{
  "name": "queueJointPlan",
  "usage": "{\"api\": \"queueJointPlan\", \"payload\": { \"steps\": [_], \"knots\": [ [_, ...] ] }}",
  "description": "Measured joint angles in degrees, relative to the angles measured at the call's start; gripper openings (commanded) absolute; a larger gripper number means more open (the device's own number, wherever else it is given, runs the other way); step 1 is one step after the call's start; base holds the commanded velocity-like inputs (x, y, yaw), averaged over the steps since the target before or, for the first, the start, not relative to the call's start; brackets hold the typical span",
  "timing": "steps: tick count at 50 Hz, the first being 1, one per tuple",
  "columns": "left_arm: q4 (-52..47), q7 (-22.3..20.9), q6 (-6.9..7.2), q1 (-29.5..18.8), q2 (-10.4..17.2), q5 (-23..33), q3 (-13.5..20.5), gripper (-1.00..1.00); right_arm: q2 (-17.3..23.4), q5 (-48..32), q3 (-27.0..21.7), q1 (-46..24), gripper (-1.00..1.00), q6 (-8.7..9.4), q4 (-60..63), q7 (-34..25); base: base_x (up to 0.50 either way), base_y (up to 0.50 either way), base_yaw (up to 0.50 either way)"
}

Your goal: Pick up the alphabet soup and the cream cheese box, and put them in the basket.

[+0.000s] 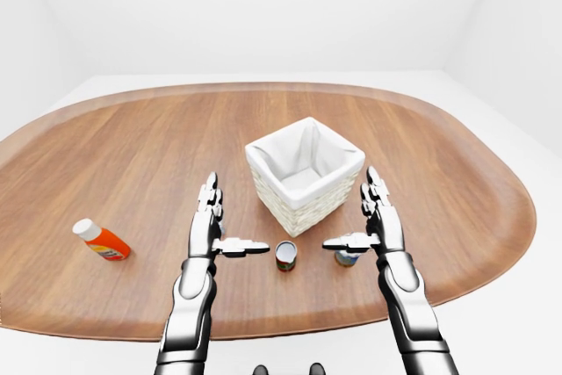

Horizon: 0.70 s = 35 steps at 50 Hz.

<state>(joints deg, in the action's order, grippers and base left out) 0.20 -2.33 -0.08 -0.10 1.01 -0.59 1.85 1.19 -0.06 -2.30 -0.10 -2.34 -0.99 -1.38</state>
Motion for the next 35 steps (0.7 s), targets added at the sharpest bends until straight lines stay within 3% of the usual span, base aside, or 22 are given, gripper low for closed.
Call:
{"api": "queueJointPlan", "payload": {
  "steps": [6,15,24,35],
  "knots": [
    [0.26,0.01,-0.32,0.01,-0.03,0.07,-0.06,1.0,0.03,0.02,-0.12,-0.05,1.0,-0.35,-0.17,0.0,0.46,0.0,0.0],
    [0.4,0.03,-0.55,-0.08,0.01,0.16,-0.09,1.0,-0.03,0.64,-0.3,0.0,1.0,-0.69,0.17,-0.2,0.0,-0.04,0.0],
    [0.43,0.05,-0.61,-0.01,0.13,0.22,-0.13,1.0,-0.11,0.85,-0.24,0.15,1.0,-1.3,-0.12,-0.66,-0.12,-0.47,0.0],
    [0.2,-0.01,-0.52,0.12,-0.13,0.29,-0.26,1.0,0.13,-0.13,0.03,0.34,1.0,-1.95,-0.58,-0.64,0.0,0.0,0.0]
  ]
}}
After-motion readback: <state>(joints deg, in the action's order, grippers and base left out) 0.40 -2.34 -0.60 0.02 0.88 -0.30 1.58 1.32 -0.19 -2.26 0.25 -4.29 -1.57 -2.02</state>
